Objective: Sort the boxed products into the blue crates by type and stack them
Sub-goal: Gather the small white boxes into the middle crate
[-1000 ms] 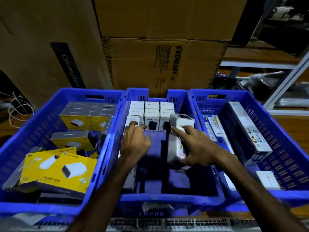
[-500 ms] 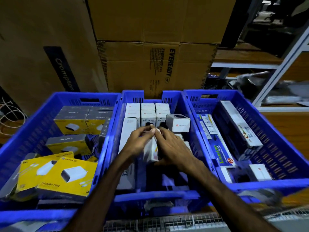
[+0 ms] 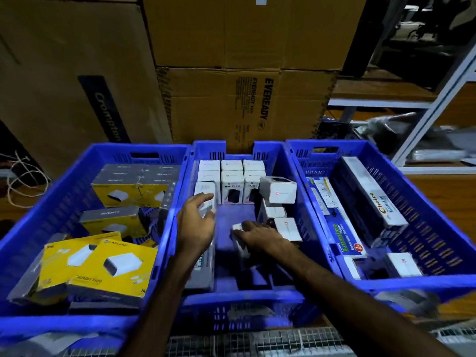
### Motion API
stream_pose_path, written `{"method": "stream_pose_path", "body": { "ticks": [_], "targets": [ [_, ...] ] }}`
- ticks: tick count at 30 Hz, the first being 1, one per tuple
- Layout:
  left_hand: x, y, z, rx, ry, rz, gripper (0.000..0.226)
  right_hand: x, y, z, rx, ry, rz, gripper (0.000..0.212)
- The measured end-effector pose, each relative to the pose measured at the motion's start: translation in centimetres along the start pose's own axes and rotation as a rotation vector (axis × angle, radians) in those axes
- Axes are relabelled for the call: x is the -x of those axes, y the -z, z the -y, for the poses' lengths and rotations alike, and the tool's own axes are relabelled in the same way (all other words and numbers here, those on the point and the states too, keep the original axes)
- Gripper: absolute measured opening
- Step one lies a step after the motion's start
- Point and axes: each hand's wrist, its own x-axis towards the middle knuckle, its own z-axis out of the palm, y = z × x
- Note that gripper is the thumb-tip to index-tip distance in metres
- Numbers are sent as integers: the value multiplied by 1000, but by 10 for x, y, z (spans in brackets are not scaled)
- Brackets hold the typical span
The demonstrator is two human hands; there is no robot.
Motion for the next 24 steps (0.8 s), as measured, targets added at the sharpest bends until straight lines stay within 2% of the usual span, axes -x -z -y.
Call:
{"method": "stream_pose_path", "body": {
  "ticks": [3,6,8,13,16,20,22,24],
  "targets": [
    [10,12,7,158,15,1,35,-6,6,7,-239,-27,-32,65],
    [19,24,5,272,-1,-4,33,-9,21,42,-589,-99,-166,76],
    [23,33,4,337,13,-39,27,-15,25,71,-688,-157,-228,80],
    [30,45,12,402,42,-81,27,-18,34,108,-698,-341,-84,100],
    [34,42,6,359,-18,-55,18,-16,43,111,-599,-392,-134,83],
    [36,36,0,288,-82,-18,21,-19,47,119,-544,-451,-204,60],
    [35,35,1,316,-72,37,11,-18,41,120,-508,-475,-225,61],
    [35,37,0,340,-68,85,22,-13,34,117,-530,-494,-266,72]
  ]
}}
